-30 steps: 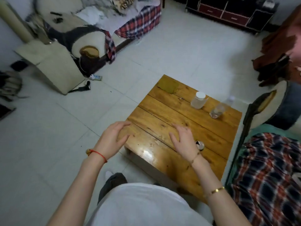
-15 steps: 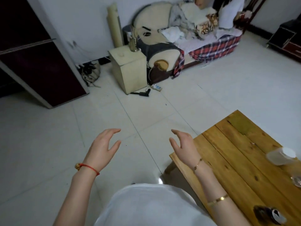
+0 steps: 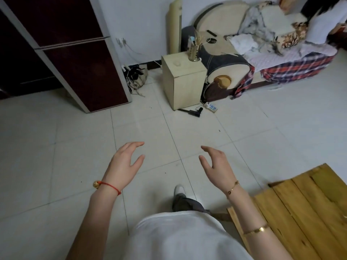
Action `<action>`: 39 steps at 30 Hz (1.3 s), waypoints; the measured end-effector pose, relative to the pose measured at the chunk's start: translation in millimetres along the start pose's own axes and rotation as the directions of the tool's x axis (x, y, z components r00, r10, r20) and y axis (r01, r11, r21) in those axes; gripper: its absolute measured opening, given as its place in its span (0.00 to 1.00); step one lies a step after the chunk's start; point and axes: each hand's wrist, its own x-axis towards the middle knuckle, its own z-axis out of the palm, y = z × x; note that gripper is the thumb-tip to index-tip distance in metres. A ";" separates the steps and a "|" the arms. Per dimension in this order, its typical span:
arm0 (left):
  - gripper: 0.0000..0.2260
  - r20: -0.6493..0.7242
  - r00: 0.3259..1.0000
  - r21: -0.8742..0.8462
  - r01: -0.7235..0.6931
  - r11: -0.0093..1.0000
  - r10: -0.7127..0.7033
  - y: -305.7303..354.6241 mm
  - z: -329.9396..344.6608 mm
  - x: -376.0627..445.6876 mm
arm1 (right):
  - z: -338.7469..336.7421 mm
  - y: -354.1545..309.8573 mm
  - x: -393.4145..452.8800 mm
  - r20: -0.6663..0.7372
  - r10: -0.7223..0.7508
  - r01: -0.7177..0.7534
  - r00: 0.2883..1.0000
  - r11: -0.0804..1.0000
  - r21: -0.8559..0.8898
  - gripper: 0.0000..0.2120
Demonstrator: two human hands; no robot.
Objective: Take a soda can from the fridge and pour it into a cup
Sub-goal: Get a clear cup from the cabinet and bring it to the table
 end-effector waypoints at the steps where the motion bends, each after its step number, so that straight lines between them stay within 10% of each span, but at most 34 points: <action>1: 0.16 0.004 1.000 -0.002 0.005 1.000 -0.005 -3.2 0.1 9.5 | 2.7 0.2 10.2 0.005 0.001 -0.001 1.000 1.000 -0.004 0.19; 39: 0.17 -0.029 1.000 -0.031 0.003 1.000 -0.004 -139.7 -98.8 657.2 | 25.5 -111.7 665.2 0.005 0.022 -0.022 1.000 1.000 -0.006 0.19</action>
